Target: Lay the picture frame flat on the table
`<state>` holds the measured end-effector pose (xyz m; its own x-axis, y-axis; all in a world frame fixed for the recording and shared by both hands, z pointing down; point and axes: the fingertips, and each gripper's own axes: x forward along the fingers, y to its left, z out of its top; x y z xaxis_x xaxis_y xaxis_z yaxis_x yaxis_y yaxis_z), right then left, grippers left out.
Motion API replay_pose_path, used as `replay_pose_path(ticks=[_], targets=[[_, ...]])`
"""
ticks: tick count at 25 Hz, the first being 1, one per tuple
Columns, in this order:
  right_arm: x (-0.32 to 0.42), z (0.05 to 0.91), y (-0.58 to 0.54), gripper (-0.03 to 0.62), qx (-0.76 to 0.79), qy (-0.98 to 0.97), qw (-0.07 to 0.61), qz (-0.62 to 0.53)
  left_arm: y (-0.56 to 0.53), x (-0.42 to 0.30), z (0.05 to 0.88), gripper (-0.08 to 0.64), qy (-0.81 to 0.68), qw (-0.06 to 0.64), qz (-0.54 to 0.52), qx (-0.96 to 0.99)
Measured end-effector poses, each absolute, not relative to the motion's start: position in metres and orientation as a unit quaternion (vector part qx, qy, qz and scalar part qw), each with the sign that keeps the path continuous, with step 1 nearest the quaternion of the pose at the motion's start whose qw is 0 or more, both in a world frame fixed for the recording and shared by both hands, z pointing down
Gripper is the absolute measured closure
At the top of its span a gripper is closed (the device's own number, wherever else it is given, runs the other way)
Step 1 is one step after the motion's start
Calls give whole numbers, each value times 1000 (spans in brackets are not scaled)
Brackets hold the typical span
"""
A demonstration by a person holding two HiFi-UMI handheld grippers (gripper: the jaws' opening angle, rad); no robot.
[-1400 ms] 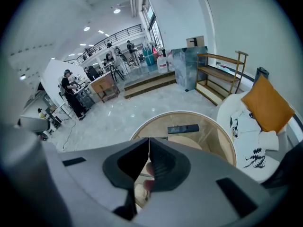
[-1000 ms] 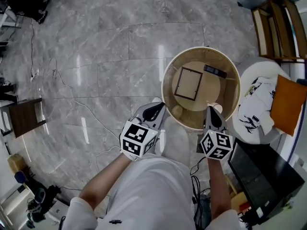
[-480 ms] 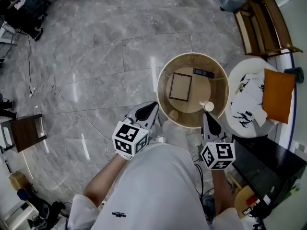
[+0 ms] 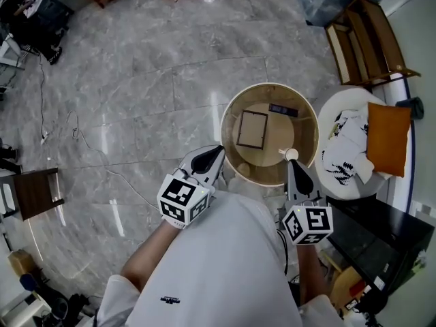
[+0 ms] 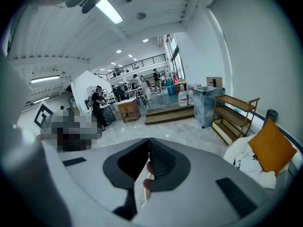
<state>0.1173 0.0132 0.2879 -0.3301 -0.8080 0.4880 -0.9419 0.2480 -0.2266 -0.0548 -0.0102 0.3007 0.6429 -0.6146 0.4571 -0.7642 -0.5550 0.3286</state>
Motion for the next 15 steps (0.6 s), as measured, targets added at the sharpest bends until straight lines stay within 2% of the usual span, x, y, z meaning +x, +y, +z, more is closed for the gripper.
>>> replay_pose_path(ticks=[7,15], targets=[[114,290,17,588,569,-767,141,260,-13,-72,287,555,-403,242,146,870],[107,279,28,588,562,-783,156,215,-7,-66,289,555,-405,242,140,871]])
